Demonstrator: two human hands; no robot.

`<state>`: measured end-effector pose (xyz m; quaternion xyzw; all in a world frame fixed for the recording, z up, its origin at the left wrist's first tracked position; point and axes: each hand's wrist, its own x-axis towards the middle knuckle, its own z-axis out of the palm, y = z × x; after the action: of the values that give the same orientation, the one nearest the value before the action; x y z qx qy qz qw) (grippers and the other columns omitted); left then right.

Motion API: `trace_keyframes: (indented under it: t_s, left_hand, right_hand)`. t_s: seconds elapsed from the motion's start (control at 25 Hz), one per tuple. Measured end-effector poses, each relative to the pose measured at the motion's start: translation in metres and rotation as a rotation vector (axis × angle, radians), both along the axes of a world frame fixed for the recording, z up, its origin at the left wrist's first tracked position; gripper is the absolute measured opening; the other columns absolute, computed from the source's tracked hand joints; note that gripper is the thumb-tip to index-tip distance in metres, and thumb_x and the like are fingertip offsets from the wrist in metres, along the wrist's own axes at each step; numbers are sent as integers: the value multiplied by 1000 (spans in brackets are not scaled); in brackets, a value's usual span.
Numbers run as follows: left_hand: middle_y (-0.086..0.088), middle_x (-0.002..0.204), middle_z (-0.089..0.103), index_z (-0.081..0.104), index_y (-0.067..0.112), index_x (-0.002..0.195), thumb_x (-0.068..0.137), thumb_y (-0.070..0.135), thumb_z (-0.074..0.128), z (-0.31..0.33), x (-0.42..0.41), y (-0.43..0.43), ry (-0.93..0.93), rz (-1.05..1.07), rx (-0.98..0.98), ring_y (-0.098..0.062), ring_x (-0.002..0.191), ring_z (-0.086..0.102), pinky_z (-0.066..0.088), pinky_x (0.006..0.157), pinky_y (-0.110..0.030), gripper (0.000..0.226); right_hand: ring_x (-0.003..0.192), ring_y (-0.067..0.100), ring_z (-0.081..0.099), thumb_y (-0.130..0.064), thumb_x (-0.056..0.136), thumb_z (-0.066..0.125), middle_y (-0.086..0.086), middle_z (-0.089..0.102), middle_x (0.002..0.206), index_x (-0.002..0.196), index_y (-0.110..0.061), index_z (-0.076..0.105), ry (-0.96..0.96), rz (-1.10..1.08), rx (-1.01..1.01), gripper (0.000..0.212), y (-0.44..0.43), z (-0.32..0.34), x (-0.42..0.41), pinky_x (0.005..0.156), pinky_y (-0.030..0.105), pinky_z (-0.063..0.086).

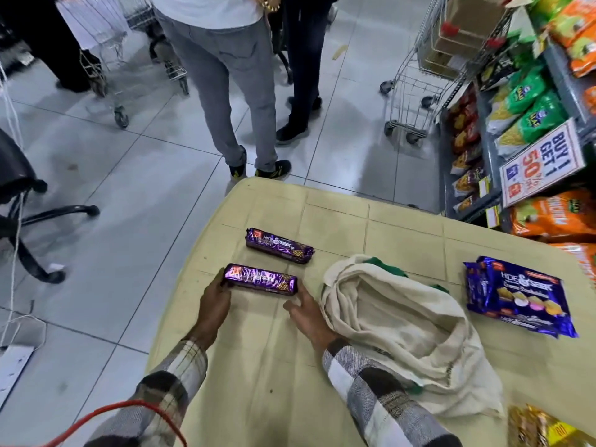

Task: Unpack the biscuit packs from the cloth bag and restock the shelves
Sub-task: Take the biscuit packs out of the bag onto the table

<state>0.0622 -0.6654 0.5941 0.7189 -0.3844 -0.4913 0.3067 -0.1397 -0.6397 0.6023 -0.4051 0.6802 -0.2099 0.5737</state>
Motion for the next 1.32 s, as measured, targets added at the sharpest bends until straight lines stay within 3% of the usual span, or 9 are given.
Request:
trace_keyframes:
  t_s: [0.2, 0.36, 0.48, 0.56, 0.88, 1.04, 1.16, 1.24, 1.32]
  left_hand:
    - [16, 125, 64, 54, 46, 127, 93, 12, 41, 22, -13, -2, 36, -68, -81, -13, 117, 58, 47, 91, -33, 50]
    - [19, 135, 57, 48, 46, 134, 86, -5, 40, 53, -24, -36, 81, -98, -157, -19, 123, 54, 46, 100, -39, 71]
    - [45, 112, 55, 49, 55, 124, 85, -6, 38, 65, -33, -60, 84, -157, -171, 7, 113, 55, 45, 90, -26, 74]
    - [43, 102, 61, 54, 55, 115, 88, -3, 41, 64, -39, -70, 104, -168, -171, 18, 102, 54, 41, 81, -18, 65]
    - [13, 124, 65, 51, 44, 131, 92, 8, 41, 35, -44, -77, 88, -181, -147, -14, 112, 58, 47, 91, -32, 54]
    - [9, 139, 56, 41, 41, 142, 91, 5, 38, 25, -42, -79, 82, -192, -119, -14, 123, 53, 44, 103, -37, 63]
    - [7, 158, 29, 16, 29, 156, 92, -2, 40, 29, -43, -74, 104, -101, -82, 0, 128, 43, 35, 101, -28, 75]
    - [3, 163, 16, 7, 27, 157, 91, -5, 41, 30, -42, -67, 65, -4, -69, -13, 142, 32, 34, 105, -29, 81]
    - [-1, 164, 18, 11, 26, 156, 91, -4, 41, 34, -46, -56, 46, 91, -101, -24, 145, 28, 31, 113, -35, 78]
  right_hand:
    - [123, 14, 53, -11, 84, 56, -13, 57, 133, 139, -41, 42, -49, -105, -45, 64, 0, 13, 11, 86, 20, 44]
    - [113, -16, 48, -3, 82, 57, -20, 52, 135, 143, -35, 41, -49, -173, -208, 71, -27, 36, 1, 86, 9, 41]
    - [101, -27, 47, -2, 86, 57, -24, 58, 122, 132, -32, 53, -36, -219, -294, 54, -49, 50, -8, 80, 0, 37]
    - [106, -20, 50, -9, 88, 59, -21, 60, 123, 127, -34, 56, -41, -229, -301, 46, -58, 52, -11, 81, 3, 38]
    - [111, 7, 53, -12, 85, 60, -10, 59, 124, 127, -32, 52, -32, -189, -228, 47, -61, 34, -18, 84, 10, 38]
    - [109, 6, 50, -2, 83, 60, -10, 55, 121, 123, -41, 44, -42, -179, -216, 57, -60, 28, -19, 86, 7, 36]
    - [130, 11, 42, -7, 85, 61, -5, 46, 143, 143, -30, 37, -41, -179, -180, 66, -57, 28, -25, 108, 23, 35]
    - [144, 16, 29, -14, 88, 61, 1, 27, 159, 155, -23, 16, -52, -224, -96, 81, -50, 29, -36, 115, 35, 31]
    - [142, 19, 35, -13, 90, 61, 5, 30, 157, 156, -24, 12, -90, -283, -91, 83, -35, 36, -57, 104, 31, 39]
